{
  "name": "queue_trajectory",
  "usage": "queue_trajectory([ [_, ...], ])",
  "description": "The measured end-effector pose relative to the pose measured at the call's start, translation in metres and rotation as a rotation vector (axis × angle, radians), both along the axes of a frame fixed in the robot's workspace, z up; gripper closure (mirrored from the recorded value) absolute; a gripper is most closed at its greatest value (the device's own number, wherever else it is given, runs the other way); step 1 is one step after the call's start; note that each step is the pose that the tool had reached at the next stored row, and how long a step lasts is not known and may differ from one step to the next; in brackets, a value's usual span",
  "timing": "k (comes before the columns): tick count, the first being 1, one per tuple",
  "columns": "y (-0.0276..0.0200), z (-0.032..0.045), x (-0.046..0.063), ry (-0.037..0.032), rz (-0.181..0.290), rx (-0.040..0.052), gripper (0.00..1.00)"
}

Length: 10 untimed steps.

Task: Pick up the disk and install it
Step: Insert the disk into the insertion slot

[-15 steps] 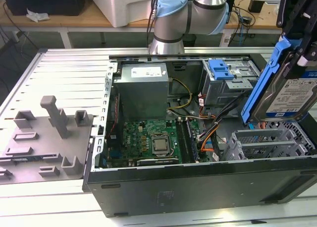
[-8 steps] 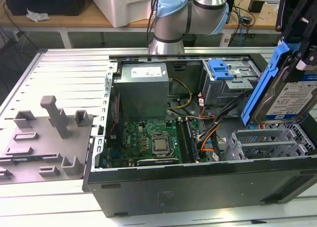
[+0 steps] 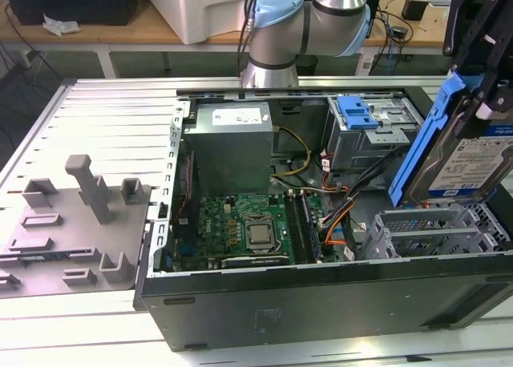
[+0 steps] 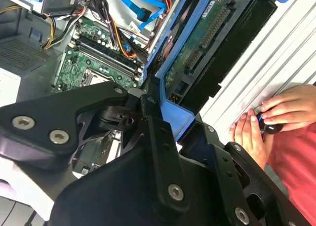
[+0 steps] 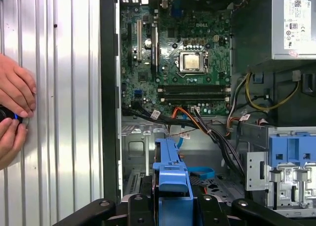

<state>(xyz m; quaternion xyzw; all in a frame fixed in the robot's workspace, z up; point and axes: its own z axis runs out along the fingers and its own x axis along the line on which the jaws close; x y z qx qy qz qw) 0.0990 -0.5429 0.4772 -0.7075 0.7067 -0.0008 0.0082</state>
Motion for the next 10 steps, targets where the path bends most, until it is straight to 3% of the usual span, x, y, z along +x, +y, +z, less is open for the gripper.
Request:
queue_trajectory([
  [10,-0.0011,-0.0071,-0.0014,-0.0013,0.0,0.0002,0.63],
])
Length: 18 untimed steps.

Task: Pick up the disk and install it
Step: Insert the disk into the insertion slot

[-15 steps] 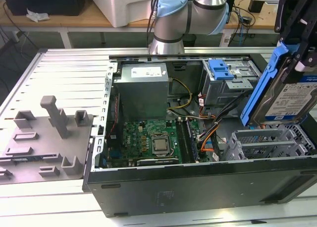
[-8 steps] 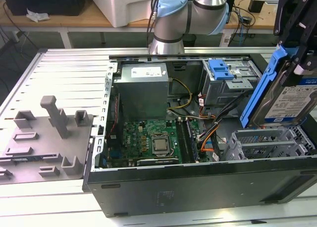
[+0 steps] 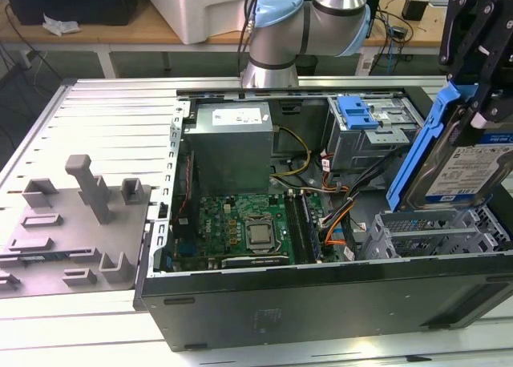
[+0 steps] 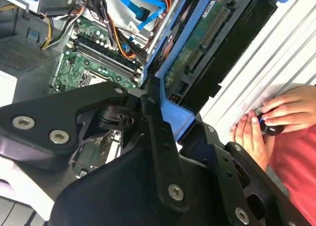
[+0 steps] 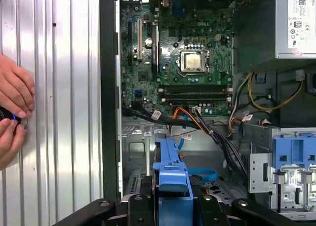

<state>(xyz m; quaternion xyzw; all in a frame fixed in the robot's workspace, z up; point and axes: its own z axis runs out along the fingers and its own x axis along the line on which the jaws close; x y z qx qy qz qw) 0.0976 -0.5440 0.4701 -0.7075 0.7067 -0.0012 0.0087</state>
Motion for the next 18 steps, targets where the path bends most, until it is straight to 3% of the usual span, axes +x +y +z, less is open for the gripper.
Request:
queue_trajectory([
  [18,-0.0004,-0.0107,-0.002,-0.0028,0.016,-0.0002,0.63],
])
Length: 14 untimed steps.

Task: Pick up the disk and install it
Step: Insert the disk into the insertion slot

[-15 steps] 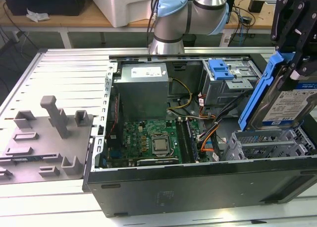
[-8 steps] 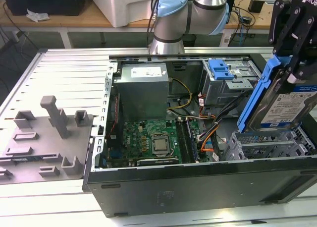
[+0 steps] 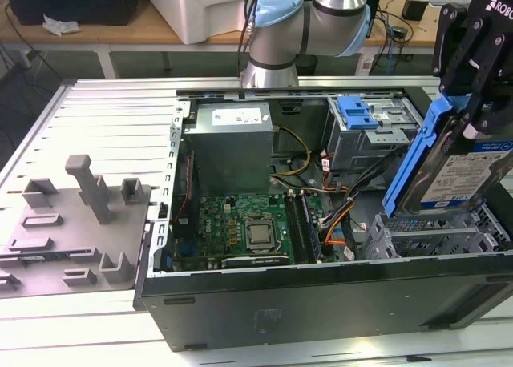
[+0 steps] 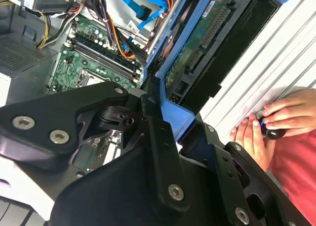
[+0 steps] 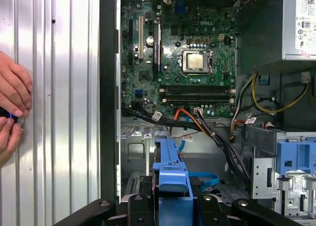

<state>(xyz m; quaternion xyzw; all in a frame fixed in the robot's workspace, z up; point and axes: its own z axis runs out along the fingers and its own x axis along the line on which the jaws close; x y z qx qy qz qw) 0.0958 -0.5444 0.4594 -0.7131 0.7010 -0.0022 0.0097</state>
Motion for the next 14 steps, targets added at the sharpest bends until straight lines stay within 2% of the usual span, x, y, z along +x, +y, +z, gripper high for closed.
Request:
queue_trajectory([
  [7,-0.001,-0.0022,0.0,0.0,0.002,-0.0001,0.63],
  [14,-0.0057,-0.0041,0.0,0.0001,0.002,-0.0001,0.63],
])
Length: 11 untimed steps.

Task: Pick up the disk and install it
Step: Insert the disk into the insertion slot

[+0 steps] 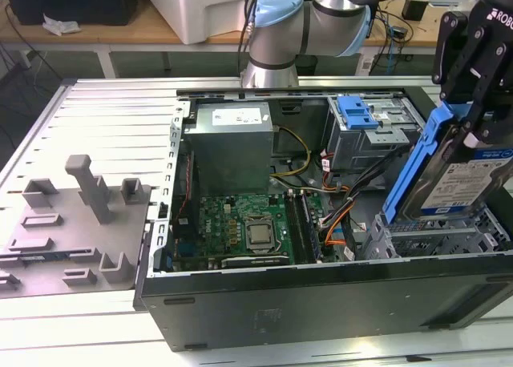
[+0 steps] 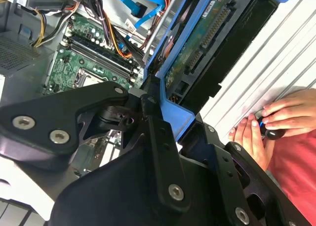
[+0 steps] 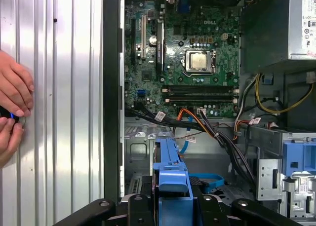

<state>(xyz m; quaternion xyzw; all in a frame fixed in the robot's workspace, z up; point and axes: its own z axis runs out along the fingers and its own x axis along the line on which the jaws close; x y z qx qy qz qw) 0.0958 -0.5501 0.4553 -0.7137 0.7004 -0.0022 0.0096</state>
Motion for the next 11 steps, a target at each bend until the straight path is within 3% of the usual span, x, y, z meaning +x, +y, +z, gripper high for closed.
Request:
queue_trajectory([
  [11,-0.0004,-0.0019,0.0008,0.0,0.0,0.0024,0.63],
])
